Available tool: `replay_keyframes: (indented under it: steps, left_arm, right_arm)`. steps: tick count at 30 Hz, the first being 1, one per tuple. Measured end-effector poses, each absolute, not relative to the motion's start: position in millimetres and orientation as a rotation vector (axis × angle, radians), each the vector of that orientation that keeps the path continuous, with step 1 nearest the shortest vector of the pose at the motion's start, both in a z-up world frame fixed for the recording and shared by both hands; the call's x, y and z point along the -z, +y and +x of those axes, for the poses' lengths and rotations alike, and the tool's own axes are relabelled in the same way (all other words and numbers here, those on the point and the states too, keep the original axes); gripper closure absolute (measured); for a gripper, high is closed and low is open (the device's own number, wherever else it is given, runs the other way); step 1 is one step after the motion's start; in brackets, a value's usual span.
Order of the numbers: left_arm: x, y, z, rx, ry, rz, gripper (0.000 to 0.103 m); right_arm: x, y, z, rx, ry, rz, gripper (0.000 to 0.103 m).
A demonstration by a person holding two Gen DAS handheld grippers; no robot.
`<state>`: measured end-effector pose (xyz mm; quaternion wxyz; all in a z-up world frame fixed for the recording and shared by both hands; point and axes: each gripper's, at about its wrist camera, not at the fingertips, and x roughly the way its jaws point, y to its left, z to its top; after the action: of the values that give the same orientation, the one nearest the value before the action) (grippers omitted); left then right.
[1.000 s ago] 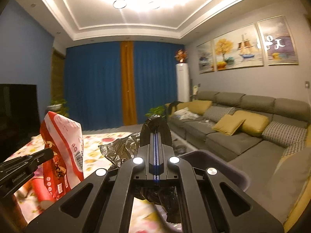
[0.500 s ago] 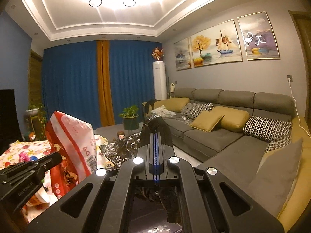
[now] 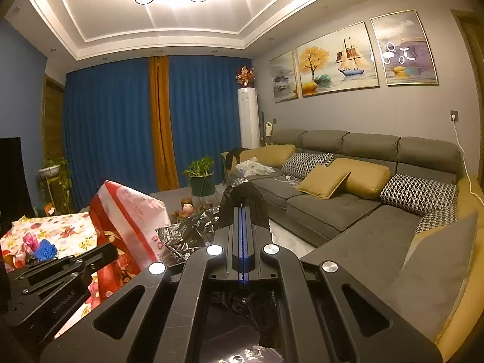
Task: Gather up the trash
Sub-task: 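Carry the red snack bag and black bag over the gray bin with both tools, then open both tools over the gray bin to drop the bags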
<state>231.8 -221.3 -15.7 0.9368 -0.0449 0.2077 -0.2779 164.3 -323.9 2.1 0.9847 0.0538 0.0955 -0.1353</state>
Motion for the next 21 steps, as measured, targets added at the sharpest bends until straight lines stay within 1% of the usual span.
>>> replay_keyframes:
  steps: [11,14,16,17,18,19,20,21]
  left_arm:
    - [26,-233,244,0.598,0.453,-0.066,0.103]
    - [30,-234,246,0.609,0.466,-0.068,0.103]
    - [33,-235,249,0.622,0.486,-0.068,0.103]
    - [34,-236,249,0.622,0.493,-0.065,0.103]
    - [36,-236,250,0.62,0.499,-0.06,0.1]
    - [37,-235,250,0.614,0.502,-0.058,0.094]
    - [39,-234,251,0.602,0.503,-0.057,0.09]
    - [40,-232,251,0.59,0.503,-0.06,0.08]
  right_arm:
    - [5,-339,175,0.233,0.218,0.124,0.102]
    - [5,-346,178,0.225,0.226,0.13,0.1]
    - [6,-347,179,0.224,0.229,0.134,0.094]
    - [6,-349,179,0.227,0.23,0.137,0.081]
    - [7,-350,179,0.226,0.229,0.144,0.062]
    - [7,-351,178,0.227,0.225,0.152,0.058]
    - [7,-352,176,0.227,0.222,0.154,0.057]
    - [9,-352,176,0.229,0.223,0.152,0.057]
